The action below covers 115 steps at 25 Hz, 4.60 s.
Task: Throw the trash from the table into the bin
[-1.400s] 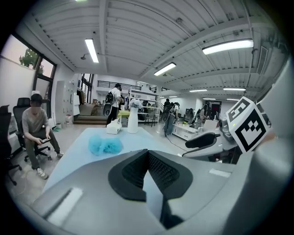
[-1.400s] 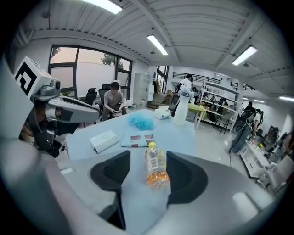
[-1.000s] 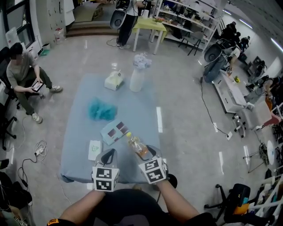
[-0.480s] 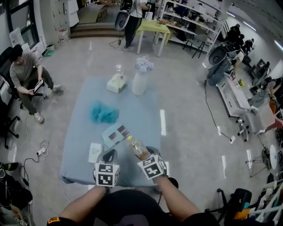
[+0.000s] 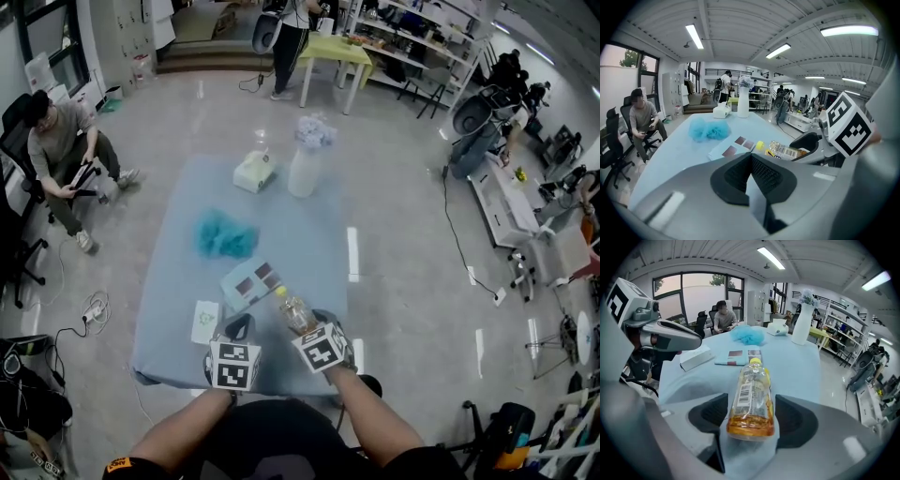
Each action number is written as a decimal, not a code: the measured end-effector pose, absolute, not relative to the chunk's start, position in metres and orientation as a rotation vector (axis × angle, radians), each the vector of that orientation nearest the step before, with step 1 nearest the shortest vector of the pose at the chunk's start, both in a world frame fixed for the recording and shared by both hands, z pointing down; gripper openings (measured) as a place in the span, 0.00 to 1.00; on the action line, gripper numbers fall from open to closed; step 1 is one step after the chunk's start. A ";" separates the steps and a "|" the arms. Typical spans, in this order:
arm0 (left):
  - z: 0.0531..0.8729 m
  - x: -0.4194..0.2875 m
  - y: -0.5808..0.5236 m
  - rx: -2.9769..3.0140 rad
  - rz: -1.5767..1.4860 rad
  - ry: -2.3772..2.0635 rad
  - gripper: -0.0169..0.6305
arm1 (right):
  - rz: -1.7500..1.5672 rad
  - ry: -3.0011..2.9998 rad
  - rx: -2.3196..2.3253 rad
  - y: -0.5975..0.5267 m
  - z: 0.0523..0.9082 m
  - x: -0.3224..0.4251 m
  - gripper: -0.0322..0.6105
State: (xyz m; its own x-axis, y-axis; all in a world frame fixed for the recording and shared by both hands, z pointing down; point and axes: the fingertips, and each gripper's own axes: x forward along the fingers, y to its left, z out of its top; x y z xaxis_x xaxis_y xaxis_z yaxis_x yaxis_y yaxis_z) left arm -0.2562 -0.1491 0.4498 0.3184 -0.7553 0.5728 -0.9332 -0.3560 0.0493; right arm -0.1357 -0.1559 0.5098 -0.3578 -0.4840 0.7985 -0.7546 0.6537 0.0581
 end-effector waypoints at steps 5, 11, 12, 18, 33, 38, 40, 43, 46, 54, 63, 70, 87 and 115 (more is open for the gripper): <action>0.449 -0.261 -0.148 2.203 0.659 -1.514 0.04 | 0.429 -2.000 0.941 -0.159 0.523 -0.136 0.53; 0.460 -0.273 -0.140 2.159 0.657 -1.522 0.04 | 0.427 -1.987 0.957 -0.160 0.526 -0.138 0.53; 0.462 -0.274 -0.138 2.156 0.656 -1.522 0.04 | 0.423 -1.985 0.960 -0.160 0.527 -0.138 0.53; 0.452 -0.274 -0.135 2.173 0.642 -1.512 0.04 | 0.408 -1.973 0.971 -0.158 0.524 -0.138 0.53; 0.441 -0.280 -0.129 2.239 0.625 -1.464 0.04 | 0.455 -2.055 1.130 -0.140 0.472 -0.146 0.52; 0.438 -0.279 -0.126 2.275 0.614 -1.431 0.04 | 0.497 -2.069 1.212 -0.124 0.458 -0.146 0.52; 0.436 -0.277 -0.124 2.297 0.609 -1.417 0.04 | 0.508 -2.067 1.240 -0.116 0.448 -0.145 0.52; 0.431 -0.277 -0.123 2.332 0.597 -1.400 0.04 | 0.528 -2.065 1.282 -0.106 0.438 -0.147 0.52; 0.428 -0.275 -0.122 2.364 0.588 -1.368 0.04 | 0.536 -2.057 1.324 -0.097 0.432 -0.150 0.52; 0.421 -0.254 -0.110 2.480 0.584 -1.225 0.04 | 0.601 -2.006 1.454 -0.072 0.425 -0.144 0.52; 0.427 -0.228 -0.095 2.560 0.608 -1.072 0.04 | 0.653 -1.956 1.589 -0.049 0.423 -0.132 0.52; 0.416 -0.184 -0.080 2.644 0.605 -0.968 0.04 | 0.692 -1.920 1.687 -0.029 0.421 -0.092 0.52; 0.417 -0.038 -0.014 2.743 0.647 -0.708 0.04 | 0.826 -1.788 1.877 0.044 0.443 0.047 0.52; 0.623 0.154 0.078 2.559 0.985 -0.442 0.04 | 1.175 -1.558 1.805 0.139 0.667 0.223 0.52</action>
